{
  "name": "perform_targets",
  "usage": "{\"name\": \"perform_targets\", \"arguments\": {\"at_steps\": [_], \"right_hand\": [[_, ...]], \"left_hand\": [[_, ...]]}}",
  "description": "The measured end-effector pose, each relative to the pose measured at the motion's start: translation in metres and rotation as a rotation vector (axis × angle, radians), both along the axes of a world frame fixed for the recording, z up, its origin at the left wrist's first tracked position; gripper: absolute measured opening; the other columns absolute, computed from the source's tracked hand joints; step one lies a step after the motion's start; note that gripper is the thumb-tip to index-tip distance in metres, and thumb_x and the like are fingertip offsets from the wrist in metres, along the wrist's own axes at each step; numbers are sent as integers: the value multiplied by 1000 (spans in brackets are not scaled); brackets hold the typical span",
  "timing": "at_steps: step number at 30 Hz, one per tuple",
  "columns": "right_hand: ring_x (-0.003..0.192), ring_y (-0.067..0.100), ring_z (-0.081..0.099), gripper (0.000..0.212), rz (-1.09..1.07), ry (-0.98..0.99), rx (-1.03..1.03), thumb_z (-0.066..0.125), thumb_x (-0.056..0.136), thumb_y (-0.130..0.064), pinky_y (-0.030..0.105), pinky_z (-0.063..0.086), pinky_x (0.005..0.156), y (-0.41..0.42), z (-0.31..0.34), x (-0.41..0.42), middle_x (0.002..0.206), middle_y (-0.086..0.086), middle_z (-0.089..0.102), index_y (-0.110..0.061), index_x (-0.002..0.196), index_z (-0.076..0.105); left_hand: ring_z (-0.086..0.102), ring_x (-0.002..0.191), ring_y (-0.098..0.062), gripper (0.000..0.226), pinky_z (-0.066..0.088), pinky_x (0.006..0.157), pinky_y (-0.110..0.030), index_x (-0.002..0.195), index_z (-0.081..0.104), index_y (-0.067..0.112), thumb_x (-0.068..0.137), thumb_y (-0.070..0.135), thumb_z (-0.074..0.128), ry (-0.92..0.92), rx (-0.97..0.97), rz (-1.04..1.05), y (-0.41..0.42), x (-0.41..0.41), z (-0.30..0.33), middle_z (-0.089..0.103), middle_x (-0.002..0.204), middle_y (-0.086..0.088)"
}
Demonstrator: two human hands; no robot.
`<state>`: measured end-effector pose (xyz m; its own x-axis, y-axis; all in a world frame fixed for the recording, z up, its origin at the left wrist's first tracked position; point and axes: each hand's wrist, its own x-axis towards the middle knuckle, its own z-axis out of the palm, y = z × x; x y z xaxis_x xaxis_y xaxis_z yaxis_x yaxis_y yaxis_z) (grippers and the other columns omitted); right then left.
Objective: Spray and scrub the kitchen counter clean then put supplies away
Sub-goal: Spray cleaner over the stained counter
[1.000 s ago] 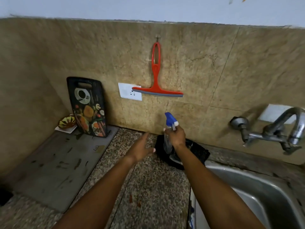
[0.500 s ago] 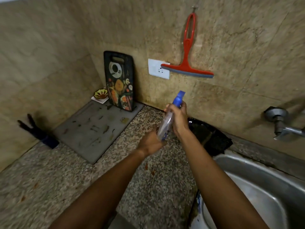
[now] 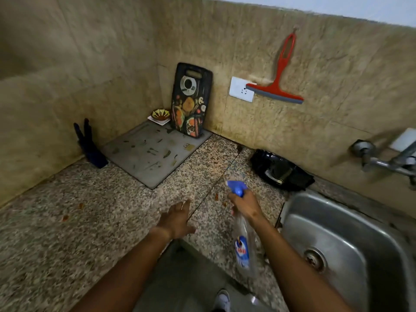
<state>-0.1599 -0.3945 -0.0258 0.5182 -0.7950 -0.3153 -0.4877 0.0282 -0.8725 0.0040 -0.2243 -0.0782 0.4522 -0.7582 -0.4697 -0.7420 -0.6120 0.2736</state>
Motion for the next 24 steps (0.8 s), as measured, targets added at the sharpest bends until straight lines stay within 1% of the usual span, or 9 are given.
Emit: {"name": "perform_targets", "arguments": {"at_steps": [2,4,8,10,14,16,19,21,24], "right_hand": [[47,15,55,20,-44,70,-20,64,92,-15,19,46,41,29,-9,-18,74,15,64,-1,106,65],[47,19,55,15,-87,132,-17,66,90,-18,23,42,42,56,-14,-33,62,8,58,-4,89,61],[54,23,55,30,-147,263,-31,72,84,-28,28,41,53,90,-21,-57,59,5,55,-14,66,53],[56,26,59,27,-192,236,-30,74,81,-30,32,46,58,104,-18,-62,61,7,58,-12,70,56],[57,25,58,22,-270,98,15,72,83,-19,31,47,55,116,-10,-66,70,11,59,-4,96,62],[60,28,60,24,-280,93,-2,73,80,-22,34,47,57,116,-11,-68,70,13,61,-4,94,64],[58,27,58,24,-289,125,-25,77,75,-27,43,54,64,112,-12,-66,62,8,59,-9,77,61],[61,29,59,26,-295,123,-21,78,75,-29,44,54,67,109,-13,-62,65,9,59,-9,80,62],[66,27,56,27,-303,48,36,77,80,-27,35,43,64,102,-16,-60,70,8,57,-8,91,62]], "left_hand": [[12,150,-34,108,22,118,-53,156,-3,21,81,57,66,13,11,2,25,-13,-15,5,164,-12],[13,149,-35,113,22,119,-52,156,-2,20,76,61,67,35,8,-18,48,-24,-23,7,163,-14],[9,150,-35,112,21,118,-53,157,-4,20,79,63,64,95,4,-60,82,-51,-20,2,164,-13],[8,150,-35,111,21,118,-53,156,-4,21,79,64,64,89,-11,-72,94,-56,-15,-1,165,-12],[9,151,-34,111,22,118,-54,156,-3,23,79,65,64,86,-27,-75,103,-59,-10,0,165,-11],[8,151,-34,111,21,118,-55,156,-4,23,79,65,63,81,-21,-86,102,-64,-6,-1,165,-11],[5,151,-35,111,19,119,-55,156,-5,24,79,64,63,84,-18,-87,100,-67,-4,-6,165,-9],[4,151,-35,111,18,119,-57,156,-6,24,80,65,63,93,-14,-84,100,-67,-4,-8,165,-9],[3,151,-35,112,18,118,-58,156,-7,24,79,66,62,92,3,-72,99,-63,-7,-10,165,-9]]}}
